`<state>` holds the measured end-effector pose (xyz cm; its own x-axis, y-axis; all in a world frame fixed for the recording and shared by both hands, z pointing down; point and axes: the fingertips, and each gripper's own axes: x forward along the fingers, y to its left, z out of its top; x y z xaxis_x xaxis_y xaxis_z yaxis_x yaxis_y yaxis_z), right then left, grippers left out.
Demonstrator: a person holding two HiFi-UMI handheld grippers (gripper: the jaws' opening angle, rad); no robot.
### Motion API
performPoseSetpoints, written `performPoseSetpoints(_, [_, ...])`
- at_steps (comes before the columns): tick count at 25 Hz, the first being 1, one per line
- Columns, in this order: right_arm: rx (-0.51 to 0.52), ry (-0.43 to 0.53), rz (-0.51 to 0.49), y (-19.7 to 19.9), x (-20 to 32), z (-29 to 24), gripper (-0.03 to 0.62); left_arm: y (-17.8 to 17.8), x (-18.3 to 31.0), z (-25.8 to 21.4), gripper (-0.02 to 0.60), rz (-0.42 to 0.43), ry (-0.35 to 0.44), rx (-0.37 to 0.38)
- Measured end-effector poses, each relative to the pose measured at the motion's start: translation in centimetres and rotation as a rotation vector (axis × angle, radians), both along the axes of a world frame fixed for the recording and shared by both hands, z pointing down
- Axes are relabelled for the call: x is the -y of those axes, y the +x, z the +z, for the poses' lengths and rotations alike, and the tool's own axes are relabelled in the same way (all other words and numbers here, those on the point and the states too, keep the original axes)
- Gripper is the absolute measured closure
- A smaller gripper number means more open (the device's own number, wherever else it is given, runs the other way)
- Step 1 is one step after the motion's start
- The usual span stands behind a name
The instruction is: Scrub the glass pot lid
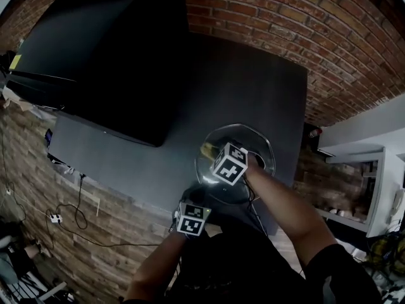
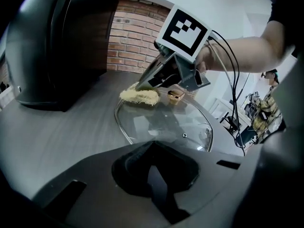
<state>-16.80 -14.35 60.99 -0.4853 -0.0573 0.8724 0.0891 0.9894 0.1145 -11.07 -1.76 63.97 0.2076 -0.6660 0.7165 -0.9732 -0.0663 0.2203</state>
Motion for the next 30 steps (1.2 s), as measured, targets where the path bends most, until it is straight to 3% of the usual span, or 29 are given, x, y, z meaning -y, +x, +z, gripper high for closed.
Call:
performPoseSetpoints(7, [-0.015, -0.041, 0.071, 0.9, 2.1, 0.7, 0.569, -0.1, 0.0, 0.0, 0.548, -0.028, -0.004, -0.009])
performPoseSetpoints(16, [0.027, -0.106, 0.234, 3.2, 5.3, 0.5, 0.569, -0.1, 0.3, -0.2, 0.548, -0.016, -0.014, -0.001])
performPoseSetpoints(30, [0.079, -0.147, 0.471, 9.4, 9.8, 1.0, 0.569, -0.2, 0.5, -0.2, 0.548, -0.009, -0.015, 0.009])
